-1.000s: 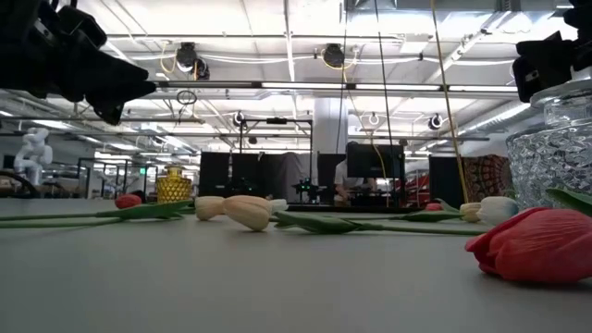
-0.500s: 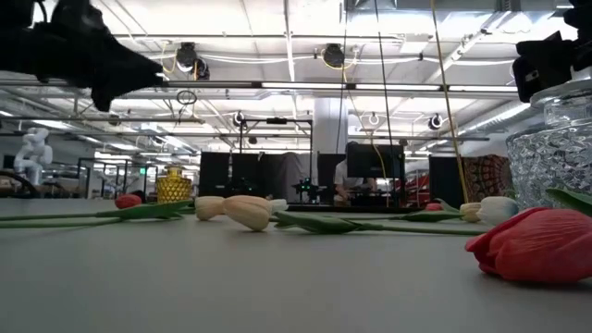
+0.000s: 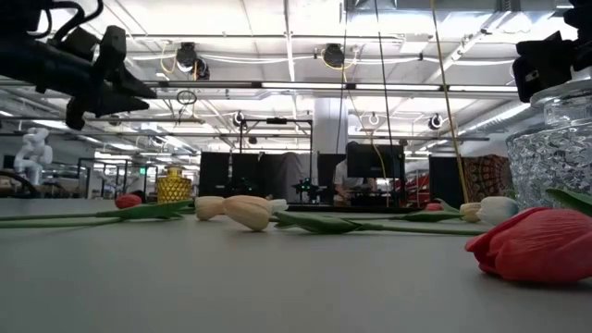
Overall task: Sort flowers into vase by color
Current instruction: Put the top right red tulip into the yellow vase
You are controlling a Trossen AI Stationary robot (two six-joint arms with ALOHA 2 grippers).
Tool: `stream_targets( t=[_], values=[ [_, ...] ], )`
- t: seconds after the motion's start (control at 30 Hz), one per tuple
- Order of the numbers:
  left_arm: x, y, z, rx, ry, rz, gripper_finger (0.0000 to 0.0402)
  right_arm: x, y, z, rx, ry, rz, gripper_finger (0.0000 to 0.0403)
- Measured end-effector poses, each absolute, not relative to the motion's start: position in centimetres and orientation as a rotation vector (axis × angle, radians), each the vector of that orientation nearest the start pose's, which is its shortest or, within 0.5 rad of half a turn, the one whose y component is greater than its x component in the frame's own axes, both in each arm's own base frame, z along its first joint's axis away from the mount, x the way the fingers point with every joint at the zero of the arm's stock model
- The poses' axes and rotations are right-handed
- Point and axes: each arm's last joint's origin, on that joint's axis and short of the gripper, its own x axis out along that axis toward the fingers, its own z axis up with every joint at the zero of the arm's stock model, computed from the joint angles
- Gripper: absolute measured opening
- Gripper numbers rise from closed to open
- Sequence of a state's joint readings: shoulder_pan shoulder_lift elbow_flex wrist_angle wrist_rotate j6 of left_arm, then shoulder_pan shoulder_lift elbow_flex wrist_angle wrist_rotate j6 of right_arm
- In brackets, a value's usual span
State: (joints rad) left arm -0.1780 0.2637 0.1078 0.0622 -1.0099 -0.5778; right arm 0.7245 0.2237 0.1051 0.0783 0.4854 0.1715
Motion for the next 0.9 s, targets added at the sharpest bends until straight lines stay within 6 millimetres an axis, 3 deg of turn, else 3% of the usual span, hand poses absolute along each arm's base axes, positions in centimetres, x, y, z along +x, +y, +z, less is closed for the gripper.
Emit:
stream_targets(
  t=[0.67,0.9],
  values=[
    [11.4,-0.4,17.9,-0.574,0.012,0.454,0.0132,8.9,6.0,18.9,0.147,0.054,0.236,0.0205],
    [11.4,-0.4,17.9,-0.575,0.015,0.446,0.0132,8.9,6.0,18.9,0.147,0.054,0.235,0.0205]
  ],
)
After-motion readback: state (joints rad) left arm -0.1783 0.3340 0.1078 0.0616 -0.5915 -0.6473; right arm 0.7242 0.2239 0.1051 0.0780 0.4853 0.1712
